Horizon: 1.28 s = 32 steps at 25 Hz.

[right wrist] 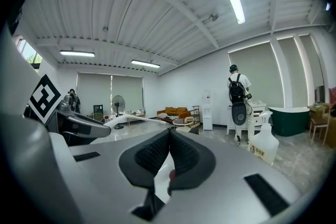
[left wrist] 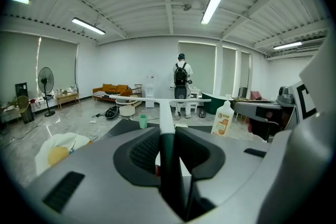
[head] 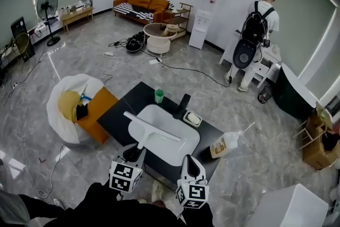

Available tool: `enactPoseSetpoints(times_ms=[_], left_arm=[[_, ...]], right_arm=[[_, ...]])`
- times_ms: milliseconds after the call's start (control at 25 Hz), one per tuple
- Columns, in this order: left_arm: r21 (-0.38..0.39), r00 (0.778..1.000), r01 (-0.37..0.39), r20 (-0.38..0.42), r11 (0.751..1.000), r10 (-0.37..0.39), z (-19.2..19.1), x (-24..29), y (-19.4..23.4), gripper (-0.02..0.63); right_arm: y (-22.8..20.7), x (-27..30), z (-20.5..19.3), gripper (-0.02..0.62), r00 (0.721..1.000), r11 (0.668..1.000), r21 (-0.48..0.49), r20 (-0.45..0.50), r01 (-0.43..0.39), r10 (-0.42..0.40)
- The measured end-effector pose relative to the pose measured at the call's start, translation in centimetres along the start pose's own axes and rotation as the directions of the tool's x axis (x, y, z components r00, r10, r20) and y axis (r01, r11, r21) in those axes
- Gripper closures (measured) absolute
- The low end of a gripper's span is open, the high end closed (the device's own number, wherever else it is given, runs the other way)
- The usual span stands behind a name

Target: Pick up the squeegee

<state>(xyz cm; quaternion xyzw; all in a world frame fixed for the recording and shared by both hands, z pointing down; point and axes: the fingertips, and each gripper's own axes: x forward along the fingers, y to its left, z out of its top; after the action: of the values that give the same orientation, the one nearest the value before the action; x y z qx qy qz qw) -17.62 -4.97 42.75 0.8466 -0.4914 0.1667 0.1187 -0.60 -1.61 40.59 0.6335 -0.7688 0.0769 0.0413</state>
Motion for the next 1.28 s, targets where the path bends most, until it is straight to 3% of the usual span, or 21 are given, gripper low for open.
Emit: enactPoseSetpoints(times_ms=[600,1280], left_arm=[[-0.02,0.999,-0.037,0.022,0.999,0.037,-2.1,-7.2,0.3,0.5],[-0.02,0.998,-0.041,0.039,0.999,0.042,-1.7,-7.0,0.2,0.5]], right_arm=[[3.6,-4.3,-0.6,0.578,1.0,1.0,-0.022,-0.006,-0.021,0.021],[3.6,-4.0,-0.4,0.58,1.0,0.999,-0.036,-0.004,-0.031,0.031]])
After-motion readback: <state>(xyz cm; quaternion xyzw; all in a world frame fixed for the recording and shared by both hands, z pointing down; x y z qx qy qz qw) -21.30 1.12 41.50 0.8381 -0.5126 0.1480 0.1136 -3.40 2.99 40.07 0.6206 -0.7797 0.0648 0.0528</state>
